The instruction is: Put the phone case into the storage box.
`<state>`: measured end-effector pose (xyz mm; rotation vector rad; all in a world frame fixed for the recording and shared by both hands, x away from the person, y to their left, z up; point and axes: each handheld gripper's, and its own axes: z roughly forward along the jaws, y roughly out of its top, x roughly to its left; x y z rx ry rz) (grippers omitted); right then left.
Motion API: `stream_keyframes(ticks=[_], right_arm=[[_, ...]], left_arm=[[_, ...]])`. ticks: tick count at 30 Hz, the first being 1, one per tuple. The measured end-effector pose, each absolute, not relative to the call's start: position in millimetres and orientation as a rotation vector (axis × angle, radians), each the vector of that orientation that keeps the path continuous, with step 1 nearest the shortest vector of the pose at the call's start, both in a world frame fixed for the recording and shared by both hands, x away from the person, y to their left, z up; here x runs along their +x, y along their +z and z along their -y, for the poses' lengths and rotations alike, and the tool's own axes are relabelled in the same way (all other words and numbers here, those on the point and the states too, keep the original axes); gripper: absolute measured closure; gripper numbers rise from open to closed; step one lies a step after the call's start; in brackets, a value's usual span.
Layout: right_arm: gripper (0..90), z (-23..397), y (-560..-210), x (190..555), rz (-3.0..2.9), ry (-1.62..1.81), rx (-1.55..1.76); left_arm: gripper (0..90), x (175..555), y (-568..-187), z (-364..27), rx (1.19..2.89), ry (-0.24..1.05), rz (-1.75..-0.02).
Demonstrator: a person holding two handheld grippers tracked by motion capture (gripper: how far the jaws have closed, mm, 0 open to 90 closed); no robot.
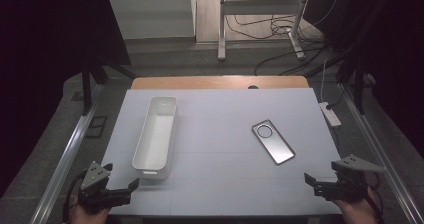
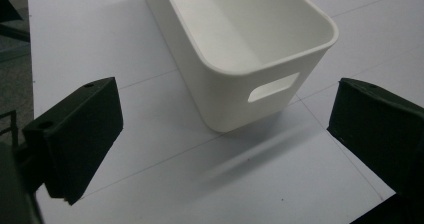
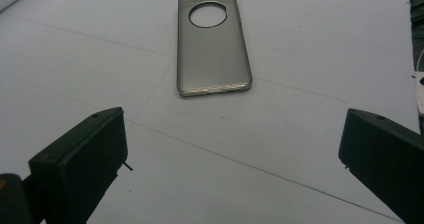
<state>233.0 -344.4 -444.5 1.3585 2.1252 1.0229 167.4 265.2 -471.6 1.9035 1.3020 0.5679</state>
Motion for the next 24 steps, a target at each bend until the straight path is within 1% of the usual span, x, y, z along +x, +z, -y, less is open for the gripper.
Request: stream_keyframes(ticks=[24], right_arm=[[2.4,339.1,-446.2,238.9,-2.197,0.994,1.332]], left_arm=[[3.0,167.0,-472.3,-266.0,1.921,0.534,-1.294]])
